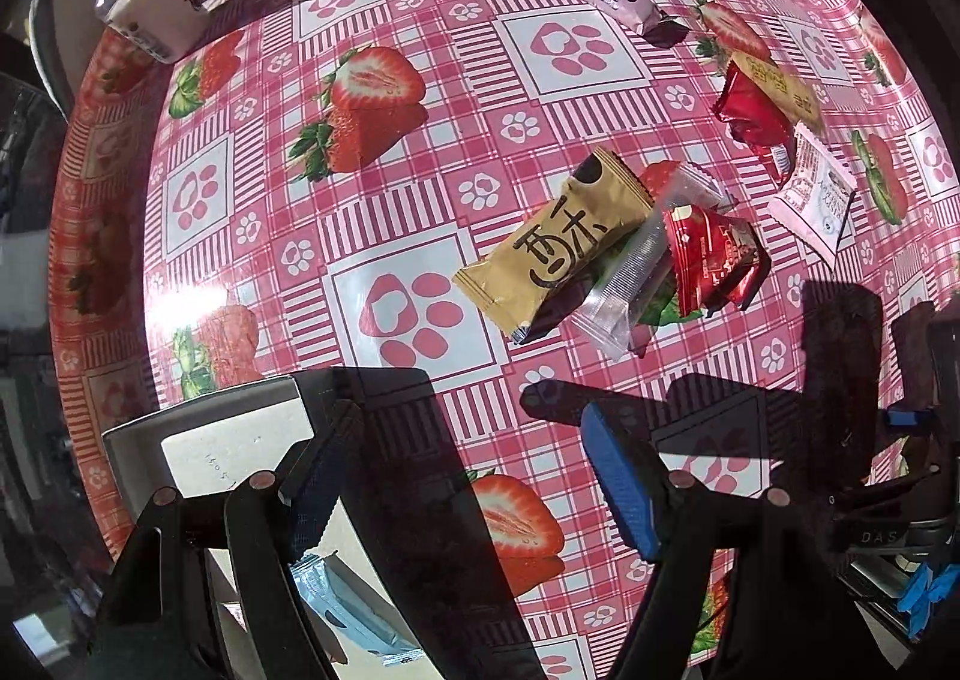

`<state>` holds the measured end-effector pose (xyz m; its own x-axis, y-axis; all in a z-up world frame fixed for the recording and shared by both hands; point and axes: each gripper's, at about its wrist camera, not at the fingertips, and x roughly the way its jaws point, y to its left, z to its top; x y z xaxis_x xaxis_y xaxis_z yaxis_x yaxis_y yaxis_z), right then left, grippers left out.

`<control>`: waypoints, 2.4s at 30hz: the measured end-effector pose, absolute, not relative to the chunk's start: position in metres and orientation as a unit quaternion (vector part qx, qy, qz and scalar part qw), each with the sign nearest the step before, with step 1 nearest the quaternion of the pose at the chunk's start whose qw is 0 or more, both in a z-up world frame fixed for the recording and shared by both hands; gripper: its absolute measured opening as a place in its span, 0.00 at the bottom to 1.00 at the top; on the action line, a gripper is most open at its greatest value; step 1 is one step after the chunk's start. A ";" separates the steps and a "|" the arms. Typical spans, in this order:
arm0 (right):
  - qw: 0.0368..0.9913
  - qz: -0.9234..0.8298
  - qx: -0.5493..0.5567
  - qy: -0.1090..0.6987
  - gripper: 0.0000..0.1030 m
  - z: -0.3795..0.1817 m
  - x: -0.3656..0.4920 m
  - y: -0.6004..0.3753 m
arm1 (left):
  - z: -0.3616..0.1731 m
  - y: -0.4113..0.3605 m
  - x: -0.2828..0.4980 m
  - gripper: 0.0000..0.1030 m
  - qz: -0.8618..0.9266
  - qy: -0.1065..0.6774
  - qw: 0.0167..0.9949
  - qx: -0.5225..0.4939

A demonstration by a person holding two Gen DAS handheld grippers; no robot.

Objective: Organize snacks
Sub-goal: 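Grasp the gold packet with the left tool while the right grasps the red packet, then lift the gold packet with the left tool while the right lifts the red packet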

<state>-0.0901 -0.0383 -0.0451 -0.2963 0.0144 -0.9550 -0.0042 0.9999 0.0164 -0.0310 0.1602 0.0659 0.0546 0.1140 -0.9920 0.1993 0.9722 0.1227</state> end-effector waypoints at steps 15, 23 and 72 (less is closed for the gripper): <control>0.588 0.007 0.003 0.809 1.00 -0.059 -0.075 -0.033 | 0.016 0.119 0.035 0.81 -0.100 0.683 0.702 0.176; 0.593 0.006 0.001 0.805 1.00 -0.062 -0.102 -0.014 | 0.022 0.120 0.033 0.29 -0.111 0.683 0.711 0.125; 0.636 0.003 -0.002 0.771 1.00 -0.028 -0.139 -0.002 | -0.013 0.132 -0.082 1.00 -0.081 0.720 0.683 0.088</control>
